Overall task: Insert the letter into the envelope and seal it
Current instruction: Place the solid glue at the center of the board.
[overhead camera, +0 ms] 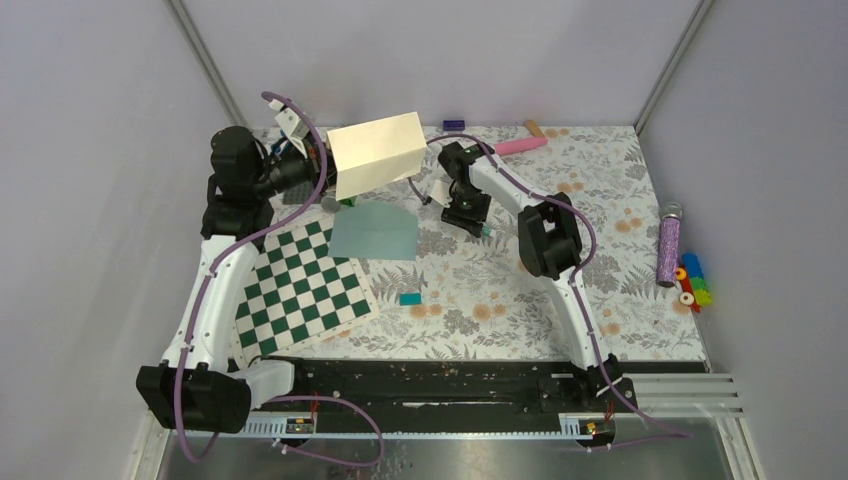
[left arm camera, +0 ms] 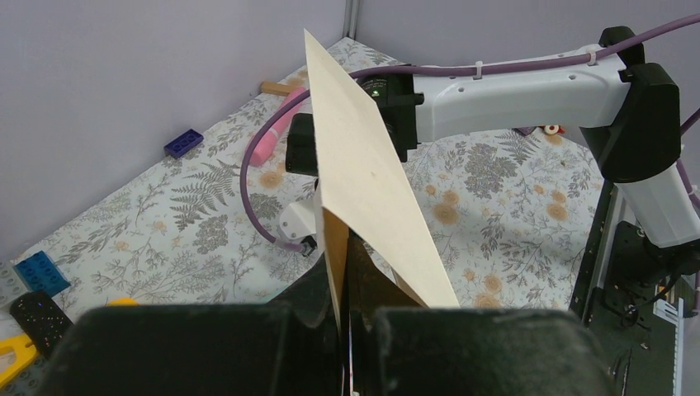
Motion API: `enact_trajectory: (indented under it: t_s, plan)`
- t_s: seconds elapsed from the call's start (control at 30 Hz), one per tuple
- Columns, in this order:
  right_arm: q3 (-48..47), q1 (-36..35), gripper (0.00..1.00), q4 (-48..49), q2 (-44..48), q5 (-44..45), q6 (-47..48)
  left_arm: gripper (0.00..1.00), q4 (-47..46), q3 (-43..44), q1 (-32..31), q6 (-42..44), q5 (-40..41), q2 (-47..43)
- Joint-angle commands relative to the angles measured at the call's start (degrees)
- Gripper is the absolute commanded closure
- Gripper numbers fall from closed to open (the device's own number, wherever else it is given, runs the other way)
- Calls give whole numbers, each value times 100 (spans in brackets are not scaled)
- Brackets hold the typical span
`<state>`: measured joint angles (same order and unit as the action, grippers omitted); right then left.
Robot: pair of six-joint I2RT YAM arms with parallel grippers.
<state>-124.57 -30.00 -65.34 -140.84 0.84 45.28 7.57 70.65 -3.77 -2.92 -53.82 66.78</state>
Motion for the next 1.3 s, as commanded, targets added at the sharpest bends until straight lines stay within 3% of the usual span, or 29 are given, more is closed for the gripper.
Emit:
enact_trajectory:
  t_s: [0.0,0.17,0.4,0.6,0.8,0.9,1.1,1.27]
  plan:
    - [-166,3,40,-60,52,282,-54,100,-323,-39,34,-28,-177,-95]
    - [-103,104,27,-128,480,250,-121,100,-275,-10,34,9,-269,-129]
    - [408,397,25,-322,1305,-536,-85,100,-274,5,43,19,-357,-214]
    - [283,872,26,-293,1303,-972,-399,100,-275,-12,43,9,-388,-318]
    - [-1776,1227,28,-318,34,-178,-1694,100,-458,-112,43,-115,-357,-366]
    - [-2324,1217,28,-225,-478,268,-2160,100,-505,-144,43,-138,-331,-376]
    - [-2015,1195,29,530,-815,1805,-2426,100,-551,-209,43,-148,-318,-394]
    - [-1902,1172,28,516,-994,1949,-2117,100,-596,-215,43,-188,-317,-351]
